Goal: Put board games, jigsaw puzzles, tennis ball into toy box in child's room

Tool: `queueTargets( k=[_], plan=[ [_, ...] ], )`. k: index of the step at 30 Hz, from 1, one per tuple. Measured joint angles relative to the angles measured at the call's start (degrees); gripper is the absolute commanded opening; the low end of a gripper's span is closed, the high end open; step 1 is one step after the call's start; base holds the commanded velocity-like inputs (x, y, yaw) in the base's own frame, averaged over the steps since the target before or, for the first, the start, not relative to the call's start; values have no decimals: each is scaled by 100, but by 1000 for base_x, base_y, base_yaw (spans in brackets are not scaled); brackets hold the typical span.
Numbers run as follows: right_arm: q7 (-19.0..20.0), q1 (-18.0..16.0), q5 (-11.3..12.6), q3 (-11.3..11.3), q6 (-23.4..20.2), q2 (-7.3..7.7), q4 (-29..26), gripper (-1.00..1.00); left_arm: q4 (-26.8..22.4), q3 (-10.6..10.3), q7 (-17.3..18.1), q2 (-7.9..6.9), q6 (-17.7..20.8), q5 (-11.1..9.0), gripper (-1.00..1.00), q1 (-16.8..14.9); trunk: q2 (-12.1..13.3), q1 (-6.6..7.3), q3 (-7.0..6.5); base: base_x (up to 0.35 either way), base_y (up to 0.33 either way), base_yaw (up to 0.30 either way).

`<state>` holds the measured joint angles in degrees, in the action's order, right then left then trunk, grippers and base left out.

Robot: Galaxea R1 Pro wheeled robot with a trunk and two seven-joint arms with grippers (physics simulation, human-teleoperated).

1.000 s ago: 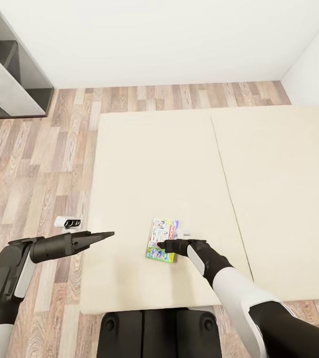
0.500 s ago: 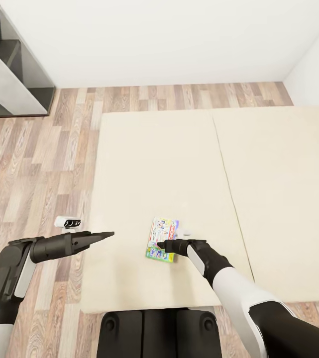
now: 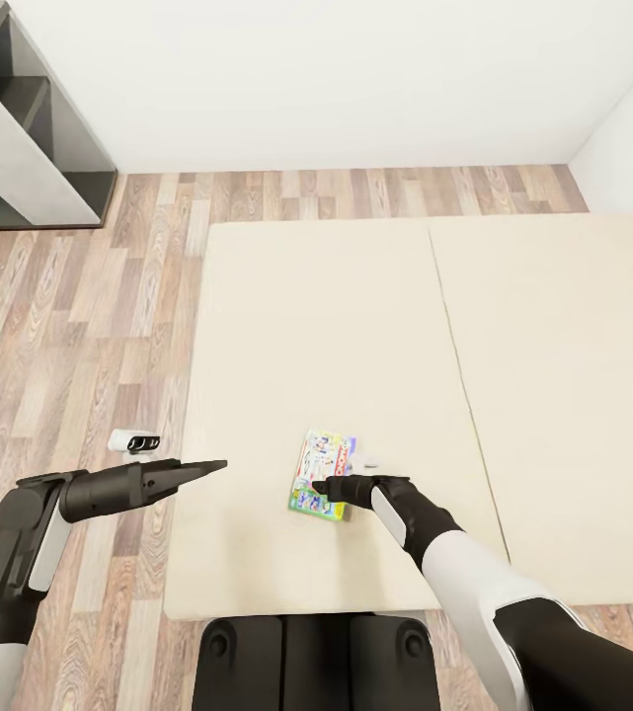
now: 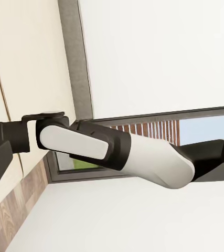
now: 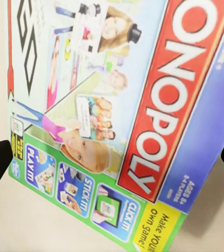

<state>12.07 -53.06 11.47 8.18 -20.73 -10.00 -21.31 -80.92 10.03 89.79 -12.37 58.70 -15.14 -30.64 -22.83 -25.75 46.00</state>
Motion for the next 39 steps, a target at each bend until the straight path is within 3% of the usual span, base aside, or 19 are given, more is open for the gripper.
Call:
queueTargets(
  k=[39],
  plan=[
    [-1, 0, 1, 0, 4, 0, 0, 100, 1, -1, 0, 0, -4, 0, 100, -2, 0, 0, 0, 0, 22, 0]
  ],
)
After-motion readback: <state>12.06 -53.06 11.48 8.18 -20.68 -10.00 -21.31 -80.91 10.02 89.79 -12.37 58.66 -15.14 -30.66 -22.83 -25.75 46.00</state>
